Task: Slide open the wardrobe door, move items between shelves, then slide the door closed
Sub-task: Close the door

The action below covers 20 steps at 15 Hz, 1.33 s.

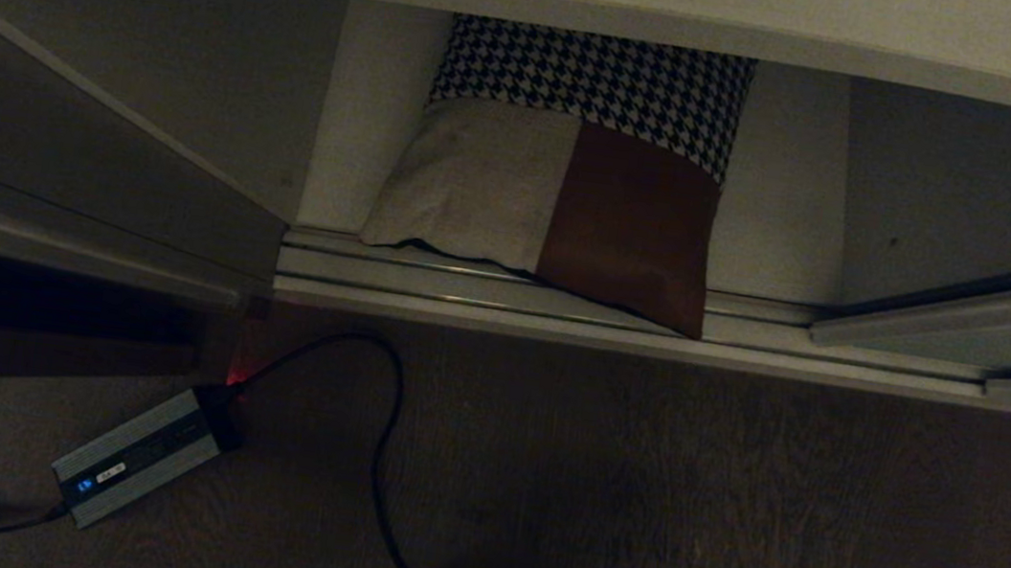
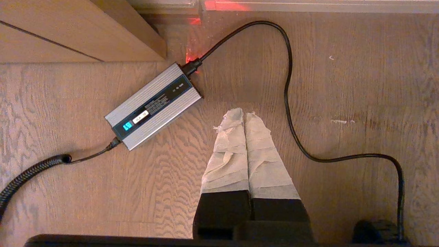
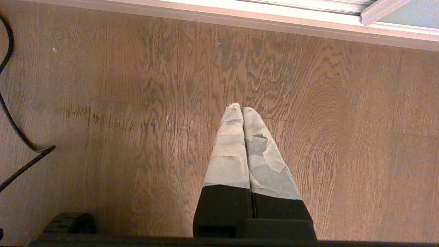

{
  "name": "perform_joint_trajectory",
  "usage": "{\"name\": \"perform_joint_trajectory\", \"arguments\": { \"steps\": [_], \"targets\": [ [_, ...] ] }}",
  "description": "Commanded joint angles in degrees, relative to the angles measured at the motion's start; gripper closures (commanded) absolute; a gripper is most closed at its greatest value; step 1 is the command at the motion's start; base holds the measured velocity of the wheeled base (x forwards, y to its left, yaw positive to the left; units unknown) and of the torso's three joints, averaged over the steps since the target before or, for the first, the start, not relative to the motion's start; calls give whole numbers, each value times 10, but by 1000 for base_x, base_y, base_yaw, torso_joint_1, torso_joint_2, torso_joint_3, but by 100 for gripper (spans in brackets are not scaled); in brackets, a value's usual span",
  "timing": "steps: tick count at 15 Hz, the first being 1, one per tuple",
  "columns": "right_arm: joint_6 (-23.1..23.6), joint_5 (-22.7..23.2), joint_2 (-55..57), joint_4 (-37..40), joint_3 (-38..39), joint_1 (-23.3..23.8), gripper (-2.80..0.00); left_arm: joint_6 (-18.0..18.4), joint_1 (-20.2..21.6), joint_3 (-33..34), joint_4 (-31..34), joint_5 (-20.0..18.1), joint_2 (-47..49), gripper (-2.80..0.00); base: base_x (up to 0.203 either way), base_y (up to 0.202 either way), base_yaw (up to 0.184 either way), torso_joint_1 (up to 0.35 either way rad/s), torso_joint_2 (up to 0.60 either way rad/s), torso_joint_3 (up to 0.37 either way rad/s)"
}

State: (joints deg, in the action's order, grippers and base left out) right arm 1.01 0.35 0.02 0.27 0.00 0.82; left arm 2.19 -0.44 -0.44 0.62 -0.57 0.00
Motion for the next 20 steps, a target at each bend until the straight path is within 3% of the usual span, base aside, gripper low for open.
{"name": "perform_joint_trajectory", "arguments": {
  "steps": [1, 20],
  "targets": [
    [0, 1, 2, 0, 2, 0, 0, 0, 0, 0, 0, 0, 1, 0, 0, 0, 0, 0, 0, 0],
    [0, 0, 2, 0, 2, 0, 0, -3, 0, 4, -11, 0, 0, 0, 0, 0, 0, 1, 1, 21]
  ]
}}
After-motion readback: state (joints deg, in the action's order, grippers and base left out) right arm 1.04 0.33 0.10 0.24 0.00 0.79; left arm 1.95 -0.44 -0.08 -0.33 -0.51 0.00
